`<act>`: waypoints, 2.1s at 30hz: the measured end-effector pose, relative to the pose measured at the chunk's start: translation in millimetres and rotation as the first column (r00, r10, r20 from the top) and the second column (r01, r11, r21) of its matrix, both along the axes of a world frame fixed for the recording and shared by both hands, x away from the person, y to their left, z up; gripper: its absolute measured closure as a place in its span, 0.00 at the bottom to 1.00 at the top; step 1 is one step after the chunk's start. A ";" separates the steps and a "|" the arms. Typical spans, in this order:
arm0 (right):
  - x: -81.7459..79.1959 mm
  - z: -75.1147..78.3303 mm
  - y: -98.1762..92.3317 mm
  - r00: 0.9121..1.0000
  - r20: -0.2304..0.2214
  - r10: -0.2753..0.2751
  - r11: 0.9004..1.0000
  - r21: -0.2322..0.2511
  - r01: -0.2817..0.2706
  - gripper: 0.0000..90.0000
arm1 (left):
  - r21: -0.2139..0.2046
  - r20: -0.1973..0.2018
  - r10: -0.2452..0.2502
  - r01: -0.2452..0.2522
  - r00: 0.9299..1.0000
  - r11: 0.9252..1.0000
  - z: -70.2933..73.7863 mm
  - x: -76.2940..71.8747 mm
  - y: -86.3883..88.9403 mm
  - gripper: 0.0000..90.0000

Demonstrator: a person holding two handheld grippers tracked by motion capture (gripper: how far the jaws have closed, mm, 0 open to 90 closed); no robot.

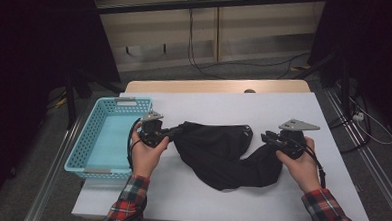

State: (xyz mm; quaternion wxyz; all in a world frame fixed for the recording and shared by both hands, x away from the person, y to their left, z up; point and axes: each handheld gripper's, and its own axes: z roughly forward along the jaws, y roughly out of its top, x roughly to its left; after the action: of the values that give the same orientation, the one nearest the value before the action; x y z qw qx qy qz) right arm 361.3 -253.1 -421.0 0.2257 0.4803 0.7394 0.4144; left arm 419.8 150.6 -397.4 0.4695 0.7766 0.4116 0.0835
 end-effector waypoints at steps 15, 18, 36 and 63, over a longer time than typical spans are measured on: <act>37.5 -35.2 27.5 0.990 -0.139 -0.026 1.000 0.005 0.027 0.70 | 0.013 -0.023 0.004 -0.004 1.000 1.000 -3.6 1.3 4.6 0.93; 37.6 -39.1 33.4 0.989 -0.148 -0.014 1.000 -0.013 0.012 0.71 | 0.007 -0.022 0.001 -0.001 1.000 1.000 -2.9 0.9 4.5 0.93; 33.3 -28.8 38.1 0.990 -0.135 0.032 0.999 0.019 -0.030 1.00 | -0.018 -0.018 -0.016 0.016 1.000 1.000 -0.2 -0.7 4.4 0.93; 11.6 -30.0 10.3 0.986 -0.168 0.003 0.993 -0.114 -0.022 0.88 | 0.041 -0.080 0.032 -0.028 0.996 0.999 -26.3 12.6 -4.8 0.93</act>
State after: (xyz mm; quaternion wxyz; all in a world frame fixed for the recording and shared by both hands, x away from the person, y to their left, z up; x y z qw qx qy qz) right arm 372.9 -242.8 -451.0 0.1874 0.4950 0.7815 0.3303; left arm 432.4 145.9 -423.6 0.4356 0.7823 0.4400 0.0676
